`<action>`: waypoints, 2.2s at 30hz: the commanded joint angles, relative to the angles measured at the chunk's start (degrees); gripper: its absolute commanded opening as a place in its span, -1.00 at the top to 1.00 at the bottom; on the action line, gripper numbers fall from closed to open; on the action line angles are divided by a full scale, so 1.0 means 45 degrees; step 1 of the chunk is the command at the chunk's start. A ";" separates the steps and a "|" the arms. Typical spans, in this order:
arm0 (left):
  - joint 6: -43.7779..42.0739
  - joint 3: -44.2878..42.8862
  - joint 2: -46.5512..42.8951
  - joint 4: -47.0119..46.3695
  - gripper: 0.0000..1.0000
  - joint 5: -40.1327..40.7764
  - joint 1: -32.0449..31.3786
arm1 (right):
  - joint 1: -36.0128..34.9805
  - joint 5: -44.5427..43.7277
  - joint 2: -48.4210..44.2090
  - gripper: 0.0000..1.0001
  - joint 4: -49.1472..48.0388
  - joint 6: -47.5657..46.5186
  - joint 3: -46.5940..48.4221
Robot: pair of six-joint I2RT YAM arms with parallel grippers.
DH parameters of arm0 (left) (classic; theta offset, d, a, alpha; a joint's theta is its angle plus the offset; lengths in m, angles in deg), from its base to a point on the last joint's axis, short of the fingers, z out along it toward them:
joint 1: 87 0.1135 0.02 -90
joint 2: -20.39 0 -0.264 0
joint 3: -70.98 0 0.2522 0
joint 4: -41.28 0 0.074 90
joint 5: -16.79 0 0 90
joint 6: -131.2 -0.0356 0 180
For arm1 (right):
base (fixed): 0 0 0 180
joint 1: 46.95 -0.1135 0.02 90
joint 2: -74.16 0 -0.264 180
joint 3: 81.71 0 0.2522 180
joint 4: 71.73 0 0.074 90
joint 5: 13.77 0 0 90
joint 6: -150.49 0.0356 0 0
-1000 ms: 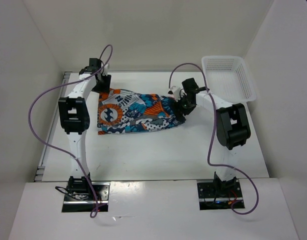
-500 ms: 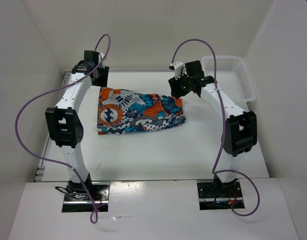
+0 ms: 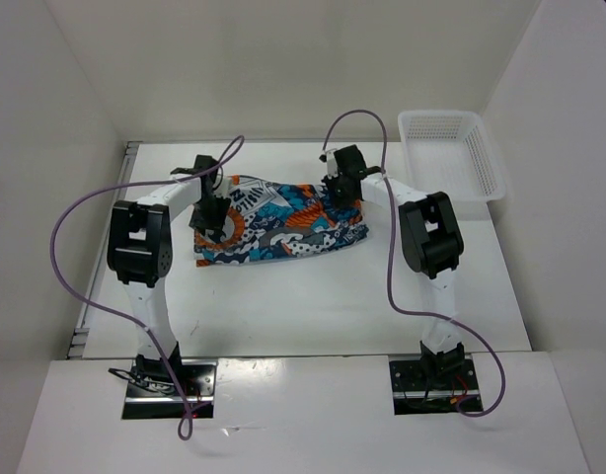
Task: Fold and stack the shorts
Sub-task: Fold the shorts
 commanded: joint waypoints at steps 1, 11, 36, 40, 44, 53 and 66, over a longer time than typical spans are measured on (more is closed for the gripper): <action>-0.0041 0.0310 -0.0011 -0.0477 -0.10 0.1097 0.0210 | 0.0002 -0.1653 0.0158 1.00 -0.0809 0.0888 0.0401; -0.0041 0.0662 0.0205 -0.0731 -0.10 0.2076 0.0326 | 0.0002 -0.2050 -0.0053 0.92 -0.1338 0.0498 0.1220; -0.0041 0.0369 -0.0499 -0.0457 -0.23 0.0924 0.1108 | 0.1542 0.1017 -0.4745 -0.77 -0.0225 0.3133 -0.4716; -0.0041 0.0485 -0.0499 -0.0457 -0.23 0.0924 0.1108 | 0.1662 0.1331 -0.4276 -0.77 -0.0498 0.3700 -0.4951; -0.0041 0.0739 -0.0499 -0.0457 -0.25 0.0924 0.1108 | 0.1662 0.2561 -0.3729 -0.77 -0.0907 0.4441 -0.5203; -0.0041 0.0974 -0.0499 -0.0457 -0.25 0.1041 0.1108 | 0.1662 0.2293 -0.2888 -0.52 -0.1065 0.5575 -0.5613; -0.0041 0.1091 -0.0245 -0.0457 -0.25 0.1158 0.1343 | 0.1662 0.0672 -0.3101 1.00 -0.1182 0.5324 -0.5245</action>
